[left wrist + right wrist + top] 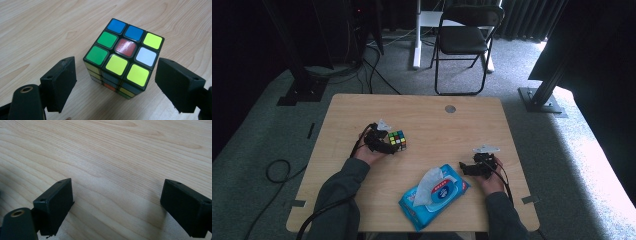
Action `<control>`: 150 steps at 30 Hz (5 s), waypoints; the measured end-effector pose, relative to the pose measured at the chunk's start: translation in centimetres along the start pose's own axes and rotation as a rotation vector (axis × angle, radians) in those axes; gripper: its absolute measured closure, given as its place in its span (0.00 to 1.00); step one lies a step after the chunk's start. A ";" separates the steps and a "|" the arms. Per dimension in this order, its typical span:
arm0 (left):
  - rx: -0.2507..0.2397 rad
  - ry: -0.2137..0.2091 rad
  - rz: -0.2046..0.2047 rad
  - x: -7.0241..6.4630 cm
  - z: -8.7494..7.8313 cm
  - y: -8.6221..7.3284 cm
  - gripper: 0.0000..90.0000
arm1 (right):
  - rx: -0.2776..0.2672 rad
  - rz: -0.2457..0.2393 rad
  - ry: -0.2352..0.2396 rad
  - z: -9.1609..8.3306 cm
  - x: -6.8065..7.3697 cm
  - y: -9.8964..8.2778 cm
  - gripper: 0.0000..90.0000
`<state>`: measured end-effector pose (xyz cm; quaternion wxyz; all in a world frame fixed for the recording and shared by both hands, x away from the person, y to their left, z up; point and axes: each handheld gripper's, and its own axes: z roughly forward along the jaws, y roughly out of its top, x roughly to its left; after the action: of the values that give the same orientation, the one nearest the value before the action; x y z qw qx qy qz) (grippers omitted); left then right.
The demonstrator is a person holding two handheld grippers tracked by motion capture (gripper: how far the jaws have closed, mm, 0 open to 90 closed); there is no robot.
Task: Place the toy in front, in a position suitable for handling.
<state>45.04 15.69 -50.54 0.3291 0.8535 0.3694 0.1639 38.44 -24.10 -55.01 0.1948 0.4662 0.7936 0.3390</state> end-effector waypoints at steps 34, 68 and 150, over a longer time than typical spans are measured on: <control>-0.018 0.024 0.017 -1.0 1.0 0.5 0.23 | 0.000 0.000 0.000 0.0 0.0 0.0 0.12; -0.068 0.007 0.030 -2.3 -0.2 2.2 0.38 | 0.000 -0.002 0.001 0.0 0.0 0.0 0.12; -0.124 -0.119 0.143 -9.0 -0.5 4.9 0.38 | 0.000 -0.003 0.001 0.0 0.0 0.0 0.12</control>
<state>41.35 6.76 -47.14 0.3901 0.8638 0.2766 0.1585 38.43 -24.12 -55.00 0.1951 0.4647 0.7945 0.3388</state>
